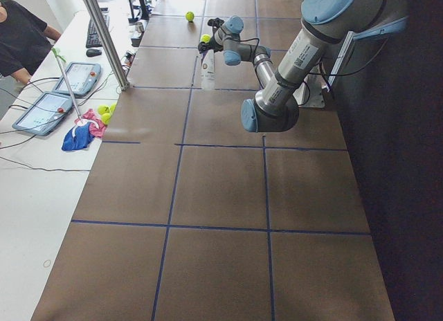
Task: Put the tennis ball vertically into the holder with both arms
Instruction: 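Lift the tube with the left gripper and rotate it upright, open end up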
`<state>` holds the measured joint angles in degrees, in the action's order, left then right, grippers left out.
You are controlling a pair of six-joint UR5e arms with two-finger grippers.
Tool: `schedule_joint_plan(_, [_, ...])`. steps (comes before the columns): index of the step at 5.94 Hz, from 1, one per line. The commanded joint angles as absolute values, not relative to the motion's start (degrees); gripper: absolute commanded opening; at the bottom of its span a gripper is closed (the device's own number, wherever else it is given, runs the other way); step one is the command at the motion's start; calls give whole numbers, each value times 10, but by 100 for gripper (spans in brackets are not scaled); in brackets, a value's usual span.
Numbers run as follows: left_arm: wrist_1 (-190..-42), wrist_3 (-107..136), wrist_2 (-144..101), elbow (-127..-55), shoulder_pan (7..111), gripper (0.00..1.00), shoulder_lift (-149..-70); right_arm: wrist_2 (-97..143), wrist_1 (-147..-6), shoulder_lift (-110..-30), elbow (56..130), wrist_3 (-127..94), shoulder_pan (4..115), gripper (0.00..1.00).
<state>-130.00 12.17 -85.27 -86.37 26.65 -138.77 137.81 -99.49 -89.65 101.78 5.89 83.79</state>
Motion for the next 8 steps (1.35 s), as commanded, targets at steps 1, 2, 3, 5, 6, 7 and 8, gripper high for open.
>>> schedule_joint_plan(1, [-1449, 228, -817, -864, 271, 69, -1373, 1380, -995, -896, 1018, 58, 838, 100])
schedule_joint_plan(2, [-1543, 271, -783, -864, 268, 69, -1335, 1382, -995, -896, 1019, 58, 838, 100])
schedule_joint_plan(3, [-1619, 295, -775, -864, 266, 69, -1311, 1383, -995, -896, 1021, 57, 838, 100])
schedule_joint_plan(5, [-1674, 296, -774, -856, 258, 70, -1289, 1383, -995, -896, 1023, 57, 838, 100])
schedule_joint_plan(6, [-1713, 295, -770, -851, 249, 70, -1275, 1384, -995, -896, 1024, 57, 838, 100])
schedule_joint_plan(7, [-1725, 296, -742, -843, 237, 70, -1275, 1397, -995, -894, 1024, 57, 838, 100])
schedule_joint_plan(8, [-1749, 296, -726, -832, 227, 72, -1274, 1405, -994, -886, 1027, 50, 829, 100])
